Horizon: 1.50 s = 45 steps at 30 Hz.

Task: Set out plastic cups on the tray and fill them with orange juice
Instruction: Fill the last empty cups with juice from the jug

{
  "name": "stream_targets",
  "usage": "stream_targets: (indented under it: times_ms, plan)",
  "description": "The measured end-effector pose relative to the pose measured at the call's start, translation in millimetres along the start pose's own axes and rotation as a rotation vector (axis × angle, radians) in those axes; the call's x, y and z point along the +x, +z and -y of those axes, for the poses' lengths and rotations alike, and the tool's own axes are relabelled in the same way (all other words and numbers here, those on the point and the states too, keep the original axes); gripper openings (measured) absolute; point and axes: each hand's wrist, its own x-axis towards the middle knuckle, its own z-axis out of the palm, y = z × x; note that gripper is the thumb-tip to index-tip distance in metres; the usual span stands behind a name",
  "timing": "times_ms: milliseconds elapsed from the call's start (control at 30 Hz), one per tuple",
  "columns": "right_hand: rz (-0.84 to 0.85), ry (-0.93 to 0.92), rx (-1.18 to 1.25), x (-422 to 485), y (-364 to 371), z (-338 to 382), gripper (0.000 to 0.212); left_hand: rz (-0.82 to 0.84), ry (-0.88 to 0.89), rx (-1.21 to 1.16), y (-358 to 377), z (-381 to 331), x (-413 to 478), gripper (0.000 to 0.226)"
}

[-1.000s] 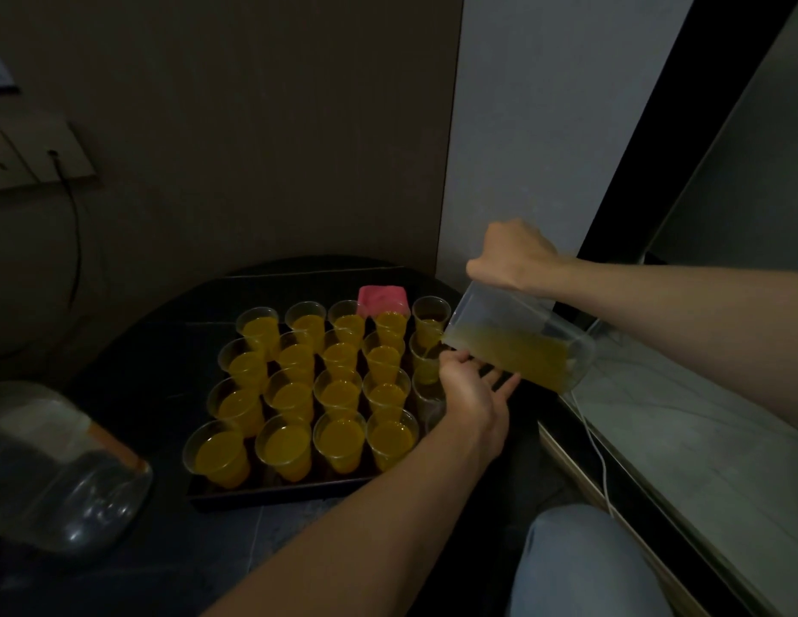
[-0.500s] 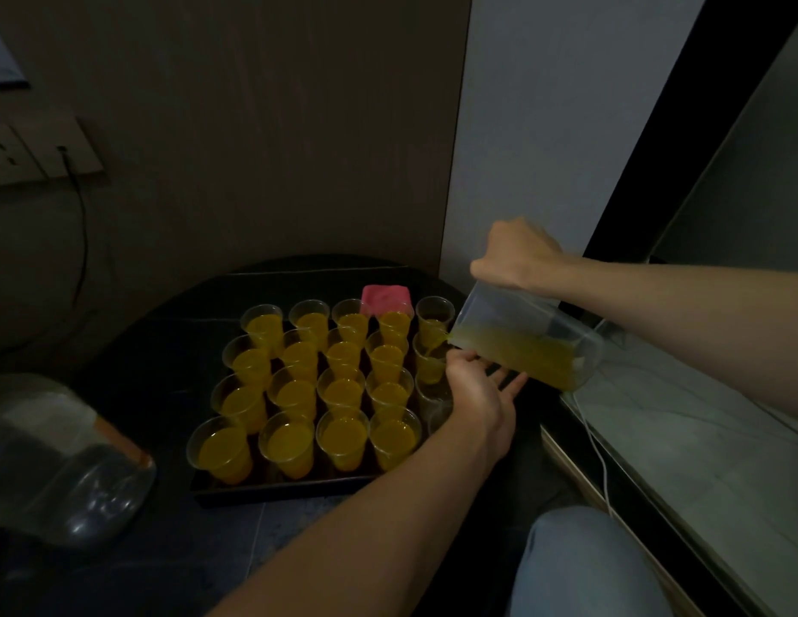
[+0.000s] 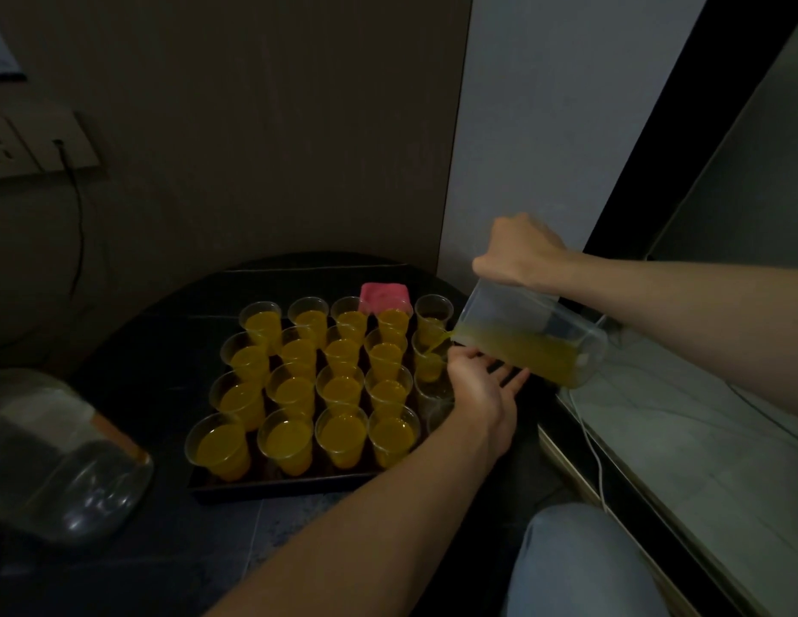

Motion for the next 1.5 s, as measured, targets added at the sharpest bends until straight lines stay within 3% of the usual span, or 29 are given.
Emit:
stream_targets:
  times_ms: [833,1500]
  plan:
    - [0.001,0.024,0.051,3.4,3.8,-2.5,0.026,-0.034,0.005,-0.005,-7.1,-0.8,9.0,0.047]
    - [0.001,0.056,0.102,-31.6,-1.3,-9.9,0.021,-0.057,0.02,-0.014,-12.0,9.1,-41.3,0.039]
